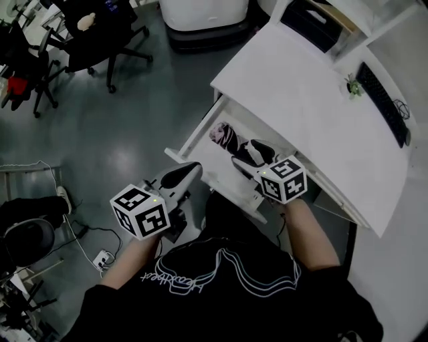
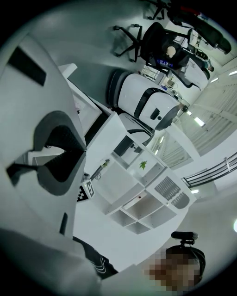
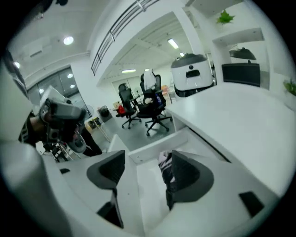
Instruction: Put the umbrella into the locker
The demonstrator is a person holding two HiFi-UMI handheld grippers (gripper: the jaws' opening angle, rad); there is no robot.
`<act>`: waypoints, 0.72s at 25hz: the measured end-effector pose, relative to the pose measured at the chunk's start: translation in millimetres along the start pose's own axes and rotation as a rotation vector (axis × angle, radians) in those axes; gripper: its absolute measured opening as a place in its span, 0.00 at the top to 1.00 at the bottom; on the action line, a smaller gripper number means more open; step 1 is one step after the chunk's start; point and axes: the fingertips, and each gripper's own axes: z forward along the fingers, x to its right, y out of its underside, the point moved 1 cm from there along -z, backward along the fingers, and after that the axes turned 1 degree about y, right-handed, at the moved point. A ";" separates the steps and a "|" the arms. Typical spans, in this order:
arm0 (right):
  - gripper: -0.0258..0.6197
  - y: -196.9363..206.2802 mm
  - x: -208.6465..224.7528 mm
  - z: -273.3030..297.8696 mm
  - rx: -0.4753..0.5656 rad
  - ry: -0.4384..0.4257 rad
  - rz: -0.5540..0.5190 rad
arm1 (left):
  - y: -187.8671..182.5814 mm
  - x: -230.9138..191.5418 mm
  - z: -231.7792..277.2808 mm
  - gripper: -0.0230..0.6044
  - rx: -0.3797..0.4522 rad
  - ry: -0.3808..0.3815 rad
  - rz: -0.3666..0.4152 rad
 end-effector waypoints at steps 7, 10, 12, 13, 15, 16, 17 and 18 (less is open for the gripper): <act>0.68 -55.6 -77.9 -93.4 0.263 -0.062 -0.020 | -16.1 57.0 -29.0 0.95 0.044 0.092 0.086; 0.78 -67.8 -104.1 -127.4 0.315 -0.027 -0.113 | -22.4 82.2 -45.4 0.95 0.068 0.134 0.136; 0.90 -75.6 -119.1 -148.1 0.368 -0.008 -0.134 | -25.6 95.9 -55.7 0.95 0.084 0.161 0.176; 0.95 -79.9 -127.0 -157.7 0.399 -0.005 -0.133 | -27.1 102.5 -60.8 0.95 0.093 0.174 0.195; 0.95 -88.2 -146.0 -175.6 0.462 -0.016 -0.124 | -29.0 115.4 -71.3 0.95 0.108 0.196 0.229; 0.95 -91.7 -156.4 -184.2 0.494 -0.026 -0.122 | -28.9 122.0 -76.4 0.95 0.113 0.207 0.243; 0.95 -94.4 -166.2 -192.3 0.524 -0.034 -0.122 | -28.2 128.5 -81.0 0.95 0.117 0.217 0.256; 0.95 -96.1 -174.6 -199.7 0.551 -0.043 -0.121 | -27.2 134.8 -85.0 0.95 0.120 0.227 0.269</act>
